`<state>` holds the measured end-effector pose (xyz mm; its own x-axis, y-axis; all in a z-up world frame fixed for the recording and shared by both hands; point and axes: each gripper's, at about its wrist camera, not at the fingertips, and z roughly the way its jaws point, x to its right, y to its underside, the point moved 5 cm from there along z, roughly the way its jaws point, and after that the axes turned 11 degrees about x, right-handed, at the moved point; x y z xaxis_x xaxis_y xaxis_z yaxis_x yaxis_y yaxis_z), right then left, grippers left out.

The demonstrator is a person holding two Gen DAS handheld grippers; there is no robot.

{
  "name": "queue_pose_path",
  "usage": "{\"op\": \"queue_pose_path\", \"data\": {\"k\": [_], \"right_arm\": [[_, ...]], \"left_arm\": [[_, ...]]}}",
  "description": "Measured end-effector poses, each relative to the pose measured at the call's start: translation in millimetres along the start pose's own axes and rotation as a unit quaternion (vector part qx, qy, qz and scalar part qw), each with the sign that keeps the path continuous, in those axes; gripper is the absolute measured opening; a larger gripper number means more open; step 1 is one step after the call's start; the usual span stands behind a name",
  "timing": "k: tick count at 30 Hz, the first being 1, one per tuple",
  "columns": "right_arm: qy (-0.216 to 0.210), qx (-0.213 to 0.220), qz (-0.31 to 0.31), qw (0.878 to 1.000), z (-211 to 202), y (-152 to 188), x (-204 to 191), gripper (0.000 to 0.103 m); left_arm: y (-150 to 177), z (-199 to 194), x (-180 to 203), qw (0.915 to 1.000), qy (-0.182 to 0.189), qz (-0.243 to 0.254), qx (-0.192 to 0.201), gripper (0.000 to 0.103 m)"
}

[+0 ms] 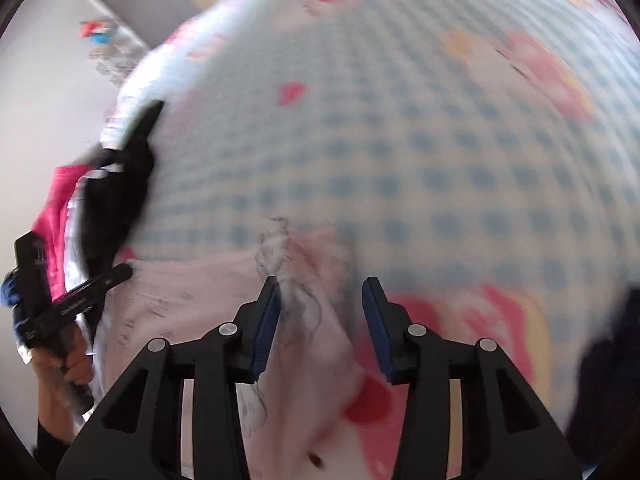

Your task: Fold clothes

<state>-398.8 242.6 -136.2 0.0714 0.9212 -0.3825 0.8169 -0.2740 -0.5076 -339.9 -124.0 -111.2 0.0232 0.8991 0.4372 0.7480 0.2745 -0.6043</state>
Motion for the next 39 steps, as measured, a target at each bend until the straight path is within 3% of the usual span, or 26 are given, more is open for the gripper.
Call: {"op": "queue_pose_path", "data": {"k": [2,4,10,14,18,21,26,32,36,37,39], "right_arm": [[-0.037,0.023,-0.005,0.999,-30,11,-9,0.049],[-0.059,0.036,-0.014,0.997,-59,30,-18,0.058],[-0.103,-0.010,-0.003,0.995,-106,130,-45,0.059],[-0.112,-0.054,0.035,0.992,-103,205,-57,0.059],[-0.095,-0.051,-0.007,0.994,-96,247,-82,0.062],[-0.094,-0.051,-0.012,0.994,-98,253,-89,0.063],[-0.131,-0.059,0.010,0.990,-98,264,-96,0.063],[-0.139,-0.075,0.004,0.987,-98,276,-97,0.031],[-0.146,-0.074,0.011,0.986,-99,273,-98,0.037],[-0.147,-0.077,0.018,0.986,-97,274,-96,0.043],[-0.148,-0.079,0.006,0.986,-95,276,-95,0.045]], "left_arm": [[17,-18,2,0.9999,0.001,-0.012,-0.002,0.052],[35,-36,4,0.9997,0.003,-0.025,-0.003,0.053],[88,-86,9,0.9980,0.006,-0.063,-0.011,0.053],[132,-88,9,0.9951,-0.010,-0.090,-0.039,0.053],[163,-96,11,0.9912,-0.003,-0.118,-0.061,0.060],[180,-101,14,0.9869,0.016,-0.142,-0.074,0.066],[193,-103,27,0.9907,-0.005,-0.116,-0.071,0.066],[194,-107,42,0.9935,-0.007,-0.076,-0.084,0.060],[199,-115,27,0.9919,-0.010,-0.105,-0.071,0.062],[202,-116,23,0.9906,-0.005,-0.119,-0.068,0.062],[209,-115,16,0.9849,0.026,-0.156,-0.070,0.062]]}}
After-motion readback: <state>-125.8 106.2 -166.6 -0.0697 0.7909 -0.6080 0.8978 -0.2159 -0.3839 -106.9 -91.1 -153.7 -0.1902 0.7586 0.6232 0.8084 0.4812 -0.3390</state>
